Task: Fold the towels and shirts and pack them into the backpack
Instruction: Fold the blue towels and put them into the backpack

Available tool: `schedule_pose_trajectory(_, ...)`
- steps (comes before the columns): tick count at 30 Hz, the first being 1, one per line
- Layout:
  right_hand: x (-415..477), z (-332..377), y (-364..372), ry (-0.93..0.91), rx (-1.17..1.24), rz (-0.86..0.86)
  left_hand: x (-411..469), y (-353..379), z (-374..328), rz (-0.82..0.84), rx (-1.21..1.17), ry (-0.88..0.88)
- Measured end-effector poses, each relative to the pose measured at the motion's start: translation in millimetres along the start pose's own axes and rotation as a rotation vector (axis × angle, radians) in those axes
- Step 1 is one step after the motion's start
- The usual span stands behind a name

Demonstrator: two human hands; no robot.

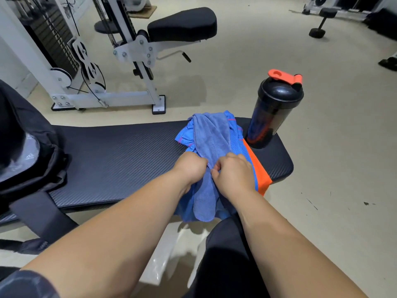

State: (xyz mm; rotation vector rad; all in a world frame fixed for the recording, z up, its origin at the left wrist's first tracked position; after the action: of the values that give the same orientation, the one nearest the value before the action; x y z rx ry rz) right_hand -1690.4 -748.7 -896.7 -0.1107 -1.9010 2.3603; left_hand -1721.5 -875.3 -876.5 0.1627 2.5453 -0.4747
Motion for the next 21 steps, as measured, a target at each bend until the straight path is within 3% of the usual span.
schedule_pose_trajectory(11,-9.8,-9.0,-1.6,-0.047,0.312,-0.004,10.1,10.9,-4.6,-0.084,-0.245,-0.021)
schedule_pose_trajectory(16,-10.9,-19.6,-11.5,-0.014,0.435,-0.227,-7.1,-12.6,-13.4,-0.112,-0.288,0.193)
schedule_pose_trajectory(21,-7.2,-10.5,-16.8,-0.122,0.503,-0.255,-44.5,-59.5,-27.7,-0.084,-0.511,0.346)
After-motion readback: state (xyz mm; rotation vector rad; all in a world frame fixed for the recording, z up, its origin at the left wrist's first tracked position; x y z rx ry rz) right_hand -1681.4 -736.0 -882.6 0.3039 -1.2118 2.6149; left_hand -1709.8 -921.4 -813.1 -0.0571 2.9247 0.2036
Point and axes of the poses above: each hand's wrist, its own x-axis towards the middle knuckle, its own y-axis out of the palm, z = x × y, the point moved 1 cm from there along x, towards the middle knuckle, and after that the axes turned 3 degrees about -x, right-handed, at the moved point
